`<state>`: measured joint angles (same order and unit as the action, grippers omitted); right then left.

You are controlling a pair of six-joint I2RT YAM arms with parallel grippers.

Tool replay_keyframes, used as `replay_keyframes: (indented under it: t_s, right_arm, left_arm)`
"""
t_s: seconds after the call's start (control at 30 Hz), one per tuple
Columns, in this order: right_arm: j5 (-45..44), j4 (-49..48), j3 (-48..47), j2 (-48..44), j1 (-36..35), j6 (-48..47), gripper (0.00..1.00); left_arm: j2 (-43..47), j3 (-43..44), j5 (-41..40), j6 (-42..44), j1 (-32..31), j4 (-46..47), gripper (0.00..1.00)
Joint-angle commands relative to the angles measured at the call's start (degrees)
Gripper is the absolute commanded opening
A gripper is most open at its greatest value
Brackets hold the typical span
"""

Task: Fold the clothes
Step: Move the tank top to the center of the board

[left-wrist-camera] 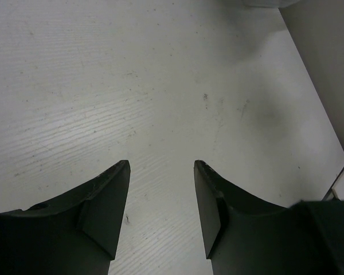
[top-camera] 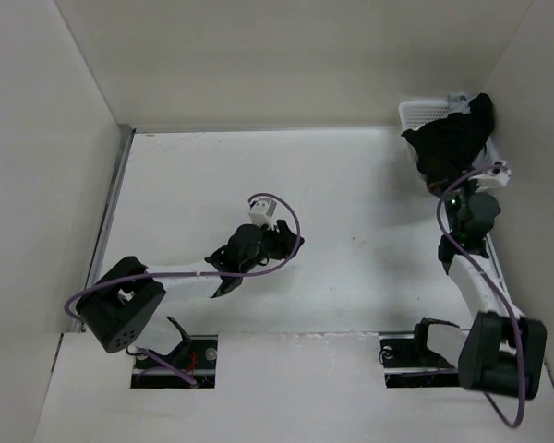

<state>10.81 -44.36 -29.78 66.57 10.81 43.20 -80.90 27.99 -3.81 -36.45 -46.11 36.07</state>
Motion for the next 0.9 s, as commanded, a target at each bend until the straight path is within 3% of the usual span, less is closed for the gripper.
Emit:
replay_keyframes:
  t_s: [0.0,0.1,0.23,0.47,0.63,0.87]
  right_arm:
    - [-2.19,10.22,-10.52,-10.38,-0.39,2.16,0.02]
    - [-3.6,19.99,-25.36,-12.95,-1.79,0.22,0.01]
    - [-2.11,28.35,-47.34,-9.36,-4.77,-0.04,0.01]
    - [1.05,37.23,-72.05,-4.35,-19.87,-1.89,0.03]
    - [2.81,39.35,-74.47,-2.85,-28.33,-1.98,0.04]
    - [1.59,30.67,-59.01,2.68,-34.22,1.96,0.03]
  left_arm:
    - [0.57,0.4,0.3,-0.29,0.45,3.56,0.46]
    - [1.1,0.66,0.21,-0.64,0.62,3.21,0.46]
    - [2.94,1.19,0.21,-2.05,1.59,2.16,0.46]
    - [10.31,1.72,-0.05,-5.38,6.5,-5.03,0.46]
    - [17.43,0.84,-0.23,-7.67,11.07,-10.14,0.46]
    - [24.21,-3.37,0.47,-13.29,21.88,-14.8,0.47]
